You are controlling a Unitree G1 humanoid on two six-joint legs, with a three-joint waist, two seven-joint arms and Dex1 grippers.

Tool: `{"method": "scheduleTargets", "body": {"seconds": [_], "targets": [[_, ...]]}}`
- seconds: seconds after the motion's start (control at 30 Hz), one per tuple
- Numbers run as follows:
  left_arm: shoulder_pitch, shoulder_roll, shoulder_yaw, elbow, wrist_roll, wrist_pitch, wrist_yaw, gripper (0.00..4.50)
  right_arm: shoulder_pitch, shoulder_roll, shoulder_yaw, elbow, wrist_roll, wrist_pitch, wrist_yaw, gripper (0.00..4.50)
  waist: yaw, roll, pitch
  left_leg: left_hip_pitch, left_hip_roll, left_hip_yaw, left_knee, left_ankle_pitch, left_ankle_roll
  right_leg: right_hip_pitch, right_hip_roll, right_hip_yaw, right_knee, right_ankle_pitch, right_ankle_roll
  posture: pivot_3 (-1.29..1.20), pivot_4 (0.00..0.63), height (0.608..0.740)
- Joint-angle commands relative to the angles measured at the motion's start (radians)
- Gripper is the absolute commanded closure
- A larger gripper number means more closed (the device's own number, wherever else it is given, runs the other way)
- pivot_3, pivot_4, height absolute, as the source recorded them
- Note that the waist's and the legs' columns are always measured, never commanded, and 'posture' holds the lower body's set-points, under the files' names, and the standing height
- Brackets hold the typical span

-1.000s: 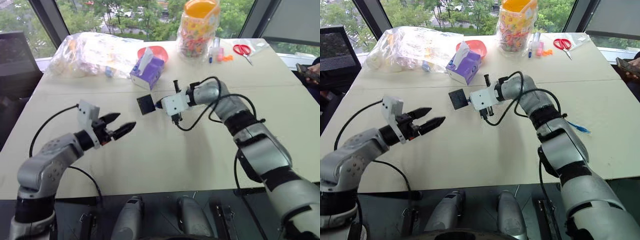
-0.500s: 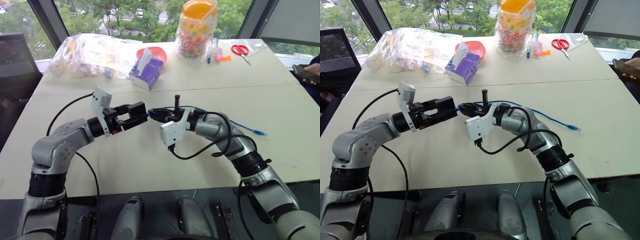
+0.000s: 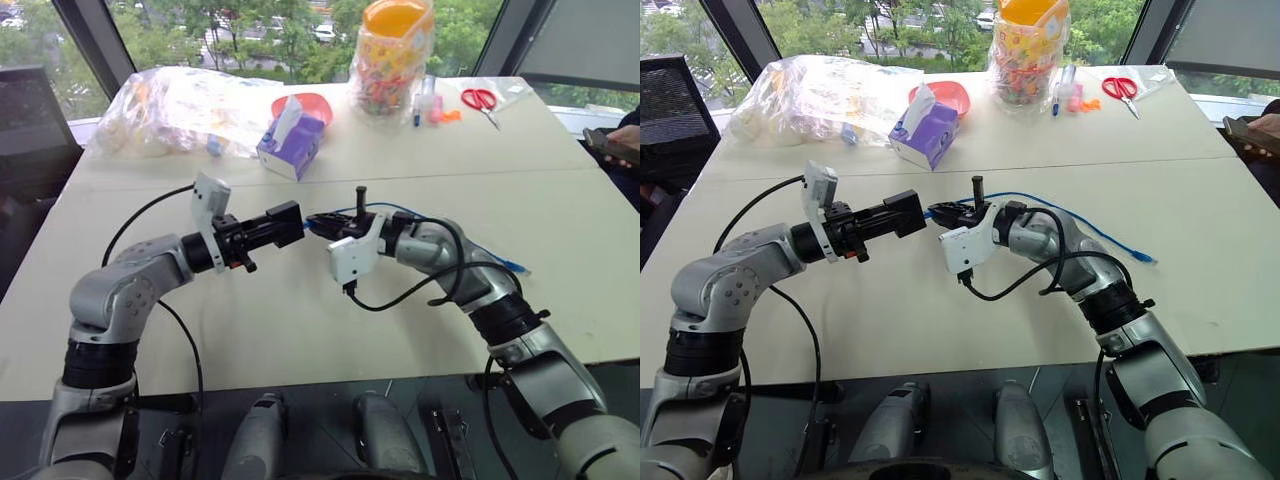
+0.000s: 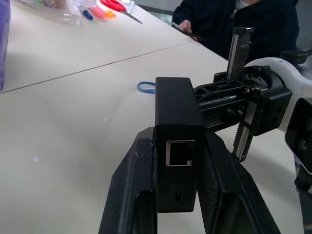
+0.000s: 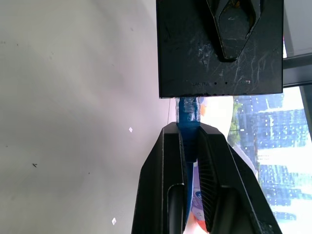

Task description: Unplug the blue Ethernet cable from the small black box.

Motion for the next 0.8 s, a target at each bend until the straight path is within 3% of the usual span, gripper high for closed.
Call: {"method": "scheduleTargets", "body": {"seconds": [0.03, 0.2, 0.33, 0.57, 0.67, 0.8], "targets": [[-0.002, 0.012, 0.027, -0.025, -0.002, -0.003, 0.001, 4.03, -0.032, -0.005, -0.011, -0.013, 0.052, -0.023, 0.017, 4.5, 0.001, 0.0, 0.0, 0.0, 0.0, 0.0, 0.0, 0.0, 0.0, 0.0, 0.0, 0.0, 0.0, 0.0, 0.0, 0.0, 0.15, 0.726], [0.012, 0.027, 0.013, -0.03, 0.003, 0.002, -0.02, 4.03, -0.059, -0.003, -0.016, 0.026, 0.135, -0.013, 0.091, 2.17, 0.0, 0.0, 0.0, 0.0, 0.0, 0.0, 0.0, 0.0, 0.0, 0.0, 0.0, 0.0, 0.0, 0.0, 0.0, 0.0, 0.15, 0.726], [0.02, 0.056, 0.007, -0.028, -0.004, 0.019, -0.059, 4.03, -0.071, 0.005, -0.032, -0.004, 0.453, 0.109, 0.365, 0.23, 0.0, 0.0, 0.0, 0.0, 0.0, 0.0, 0.0, 0.0, 0.0, 0.0, 0.0, 0.0, 0.0, 0.0, 0.0, 0.0, 0.15, 0.726], [0.013, 0.14, 0.013, -0.049, -0.043, 0.068, -0.173, 4.03, -0.18, -0.012, -0.109, 0.031, 0.887, 0.743, 0.777, 0.23, -0.001, 0.0, 0.0, 0.0, 0.0, 0.0, 0.0, 0.0, 0.0, 0.0, 0.0, 0.0, 0.0, 0.0, 0.0, 0.0, 0.15, 0.726], [0.007, 0.159, 0.016, -0.054, -0.048, 0.068, -0.201, 4.03, -0.233, 0.015, -0.153, 0.093, 1.0, 0.995, 0.822, 0.23, 0.0, 0.0, 0.0, 0.0, 0.0, -0.001, 0.0, 0.0, 0.0, 0.0, 0.0, -0.001, 0.0, 0.0, 0.0, 0.0, 0.15, 0.726], [-0.009, 0.168, 0.024, -0.069, -0.054, 0.06, -0.208, 4.03, -0.265, 0.056, -0.16, 0.175, 1.018, 1.13, 0.828, 0.23, 0.0, 0.0, 0.0, -0.001, 0.0, -0.001, -0.001, 0.0, 0.0, -0.001, 0.0, -0.001, 0.0, 0.0, 0.0, 0.0, 0.15, 0.726]]}}
